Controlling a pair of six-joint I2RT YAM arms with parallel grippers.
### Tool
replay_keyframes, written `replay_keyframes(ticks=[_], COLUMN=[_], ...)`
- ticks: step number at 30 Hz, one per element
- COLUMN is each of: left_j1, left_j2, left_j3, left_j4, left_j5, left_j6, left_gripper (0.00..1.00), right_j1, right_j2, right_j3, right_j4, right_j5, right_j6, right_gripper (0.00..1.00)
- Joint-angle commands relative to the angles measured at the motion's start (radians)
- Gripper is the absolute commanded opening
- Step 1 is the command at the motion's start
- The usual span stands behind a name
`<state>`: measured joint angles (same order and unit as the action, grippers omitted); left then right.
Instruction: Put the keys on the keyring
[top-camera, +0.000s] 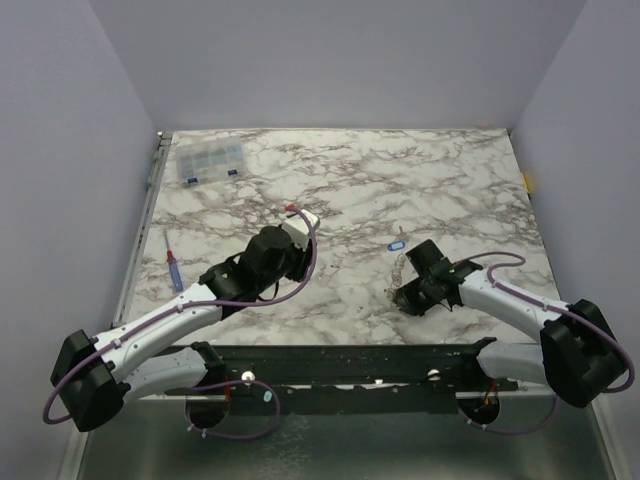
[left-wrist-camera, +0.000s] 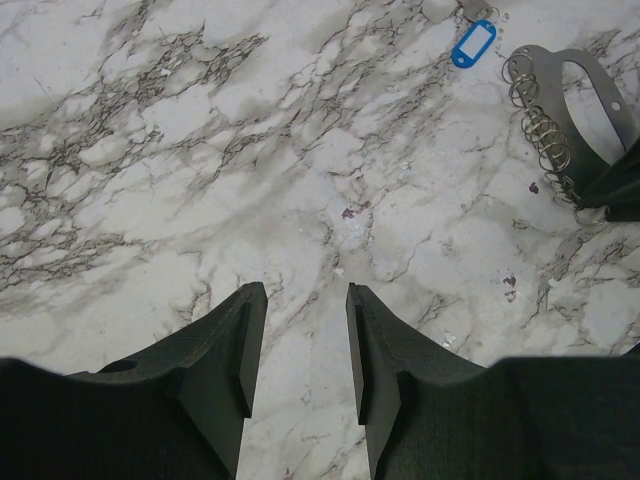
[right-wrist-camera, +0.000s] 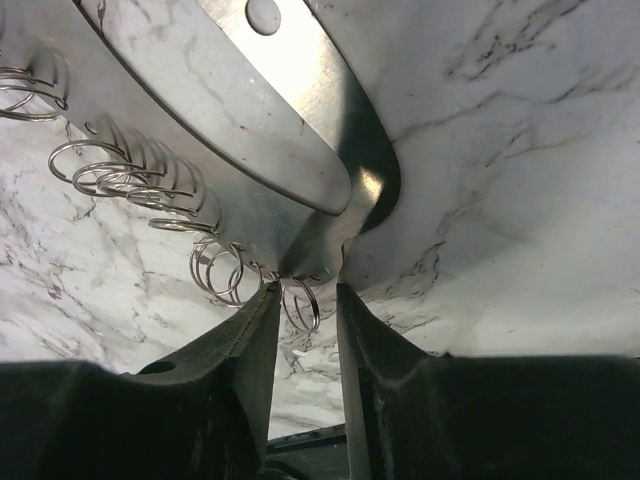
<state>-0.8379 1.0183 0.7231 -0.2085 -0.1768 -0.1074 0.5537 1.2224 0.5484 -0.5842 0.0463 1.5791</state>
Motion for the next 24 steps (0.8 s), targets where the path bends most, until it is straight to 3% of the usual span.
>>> replay_keyframes(ticks=[1,9,16,21,24], left_j1=[0.005,0.005,0.006,0.005,0.005], left_j2=[-0.02,-0.024,-0.021,-0.021,-0.019], left_j3=[-0.014,-0.019,-0.02,-0.021,-0.022], left_j4=[-0.004,-0.004,-0.004,-0.005,-0.005], left_j5=[-0.024,-0.02,-0.021,-0.026,-0.027], left_j6=[0.011,0.009,0.009,0.009,0.011], left_gripper=[0.45,0.45,0.45,0.45,0.45], right_j1=[0.018,0.021,0.025,0.03,0.03], right_j2=[-0.028,0.013,0.014,-0.001,-0.016], right_j3=[-0.007,-0.025,-0.041,-0.051,-0.051], right_j4=[-0.067,-0.046,-0.011,0.011,0.019], right_j5=[0.014,0.067,0.076,0.084,0.095], right_j6=[0.065,0.068,0.068,0.057,0.037], right_gripper=[0.33,0.29,0.17,0.02,0.01])
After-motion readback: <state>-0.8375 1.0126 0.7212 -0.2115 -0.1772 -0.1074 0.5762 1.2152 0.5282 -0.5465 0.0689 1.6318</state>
